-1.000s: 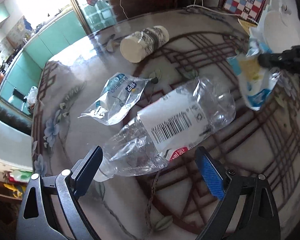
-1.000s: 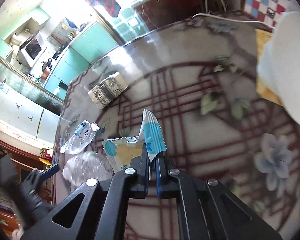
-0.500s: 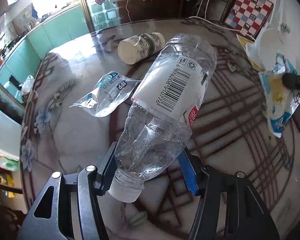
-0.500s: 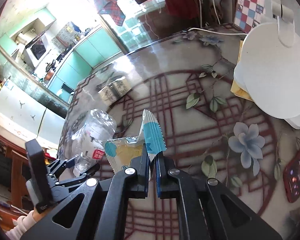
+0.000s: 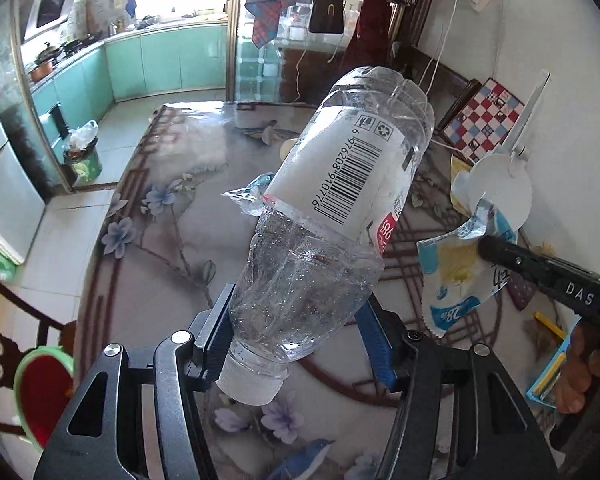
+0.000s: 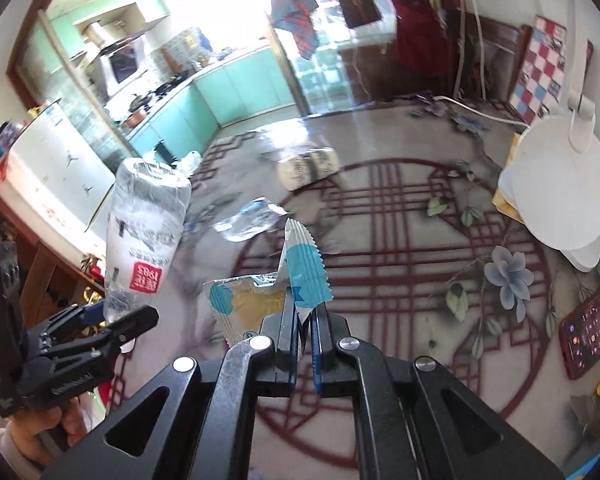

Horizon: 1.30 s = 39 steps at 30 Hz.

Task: Collect trash
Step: 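Carry the bottle and snack wrapper over the red bin and open both tools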

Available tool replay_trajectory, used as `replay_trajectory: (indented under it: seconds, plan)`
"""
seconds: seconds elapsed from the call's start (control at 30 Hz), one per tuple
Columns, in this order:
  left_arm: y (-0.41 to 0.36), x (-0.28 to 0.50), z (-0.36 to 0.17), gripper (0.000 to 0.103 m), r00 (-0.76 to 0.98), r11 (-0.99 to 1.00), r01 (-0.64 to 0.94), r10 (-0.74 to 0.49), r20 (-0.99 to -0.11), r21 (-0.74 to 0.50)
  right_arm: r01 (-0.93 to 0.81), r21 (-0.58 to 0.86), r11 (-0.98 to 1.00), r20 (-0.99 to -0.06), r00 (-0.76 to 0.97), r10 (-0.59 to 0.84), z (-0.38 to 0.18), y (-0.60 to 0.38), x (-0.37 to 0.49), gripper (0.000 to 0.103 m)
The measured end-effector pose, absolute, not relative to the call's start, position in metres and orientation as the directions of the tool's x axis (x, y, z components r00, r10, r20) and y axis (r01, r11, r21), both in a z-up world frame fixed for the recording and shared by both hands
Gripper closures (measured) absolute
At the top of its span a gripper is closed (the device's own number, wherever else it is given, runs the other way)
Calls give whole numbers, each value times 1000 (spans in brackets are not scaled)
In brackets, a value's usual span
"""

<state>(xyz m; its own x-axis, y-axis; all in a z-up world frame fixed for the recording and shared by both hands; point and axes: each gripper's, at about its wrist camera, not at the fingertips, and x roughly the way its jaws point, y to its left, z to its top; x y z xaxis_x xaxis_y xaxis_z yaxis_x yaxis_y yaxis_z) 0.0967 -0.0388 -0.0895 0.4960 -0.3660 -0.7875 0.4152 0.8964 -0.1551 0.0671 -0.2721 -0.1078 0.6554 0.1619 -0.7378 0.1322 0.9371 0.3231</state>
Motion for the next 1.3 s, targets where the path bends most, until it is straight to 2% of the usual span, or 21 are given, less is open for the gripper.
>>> replay_trajectory:
  seconds: [0.23, 0.6, 1.3]
  plan:
    - [-16, 76, -68, 46, 555, 913, 375, -359, -750, -159, 89, 274, 958, -731, 666, 147, -85, -235, 42, 99]
    - [9, 56, -72, 46, 556, 927, 323, -348, -755, -190, 51, 192, 980, -731, 674, 108, -67, -201, 30, 99]
    - [62, 60, -66, 46, 597, 952, 226, -304, -742, -209, 3, 145, 989, -718, 688, 103, -51, -161, 39, 99]
